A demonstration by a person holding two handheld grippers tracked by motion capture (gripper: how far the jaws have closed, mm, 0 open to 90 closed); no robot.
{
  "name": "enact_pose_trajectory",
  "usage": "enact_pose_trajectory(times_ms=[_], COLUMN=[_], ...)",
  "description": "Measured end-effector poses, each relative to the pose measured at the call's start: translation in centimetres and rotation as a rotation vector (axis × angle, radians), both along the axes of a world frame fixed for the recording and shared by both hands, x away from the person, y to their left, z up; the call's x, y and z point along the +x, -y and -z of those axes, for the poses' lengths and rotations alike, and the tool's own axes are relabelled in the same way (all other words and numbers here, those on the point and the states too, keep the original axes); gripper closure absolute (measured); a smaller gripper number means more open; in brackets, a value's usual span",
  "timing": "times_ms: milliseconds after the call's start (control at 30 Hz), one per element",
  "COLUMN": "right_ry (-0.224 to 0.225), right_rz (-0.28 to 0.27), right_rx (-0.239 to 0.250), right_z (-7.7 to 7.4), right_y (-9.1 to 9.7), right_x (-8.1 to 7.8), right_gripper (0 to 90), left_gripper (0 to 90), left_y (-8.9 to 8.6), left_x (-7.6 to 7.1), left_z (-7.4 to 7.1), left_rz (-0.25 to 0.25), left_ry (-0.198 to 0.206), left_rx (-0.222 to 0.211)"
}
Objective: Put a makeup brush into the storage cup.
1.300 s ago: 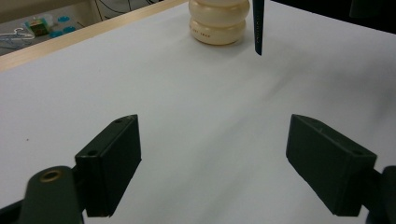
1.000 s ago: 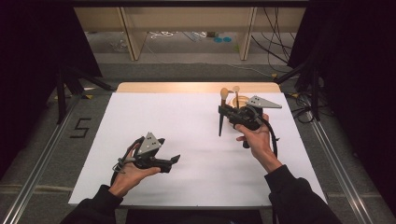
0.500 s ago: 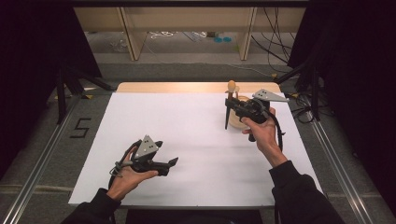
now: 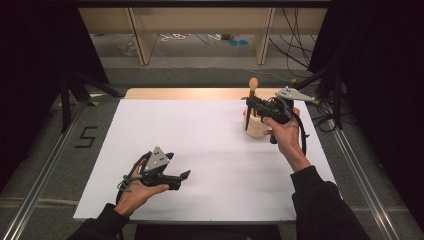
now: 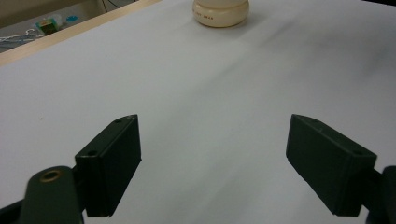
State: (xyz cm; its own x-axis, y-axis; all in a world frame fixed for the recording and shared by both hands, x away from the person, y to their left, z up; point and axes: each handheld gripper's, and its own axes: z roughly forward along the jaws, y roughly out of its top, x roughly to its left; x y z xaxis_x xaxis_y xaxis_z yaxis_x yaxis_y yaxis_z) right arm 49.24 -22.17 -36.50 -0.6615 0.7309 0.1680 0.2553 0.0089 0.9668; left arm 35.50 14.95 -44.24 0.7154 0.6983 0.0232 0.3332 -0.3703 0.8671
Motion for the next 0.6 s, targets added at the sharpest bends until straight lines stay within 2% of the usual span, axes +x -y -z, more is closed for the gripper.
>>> enact_pose_trajectory(times_ms=[33, 133, 300, 600], right_ry=[-0.011, -0.001, -0.011, 0.006], right_rz=[0.006, 0.008, 0.015, 0.032], right_rx=[-0.007, -0.004, -0.001, 0.011], right_z=[-0.1, 0.0, -0.2, -0.6], right_y=[0.1, 0.1, 0.1, 0.7], right_x=[0.1, 0.3, 0.6, 1.2], right_gripper=[78.2, 78.2, 78.2, 78.2], left_gripper=[17.9, 17.9, 17.9, 17.9], left_y=[0.0, 0.0, 0.0, -0.1], left_x=[0.0, 0.0, 0.0, 0.0], left_z=[0.0, -0.1, -0.1, -0.2], left_rz=[0.0, 0.001, -0.002, -0.008], left_ry=[-0.001, -0.002, -0.001, 0.001], left_rx=[-0.002, -0.004, -0.014, -0.016])
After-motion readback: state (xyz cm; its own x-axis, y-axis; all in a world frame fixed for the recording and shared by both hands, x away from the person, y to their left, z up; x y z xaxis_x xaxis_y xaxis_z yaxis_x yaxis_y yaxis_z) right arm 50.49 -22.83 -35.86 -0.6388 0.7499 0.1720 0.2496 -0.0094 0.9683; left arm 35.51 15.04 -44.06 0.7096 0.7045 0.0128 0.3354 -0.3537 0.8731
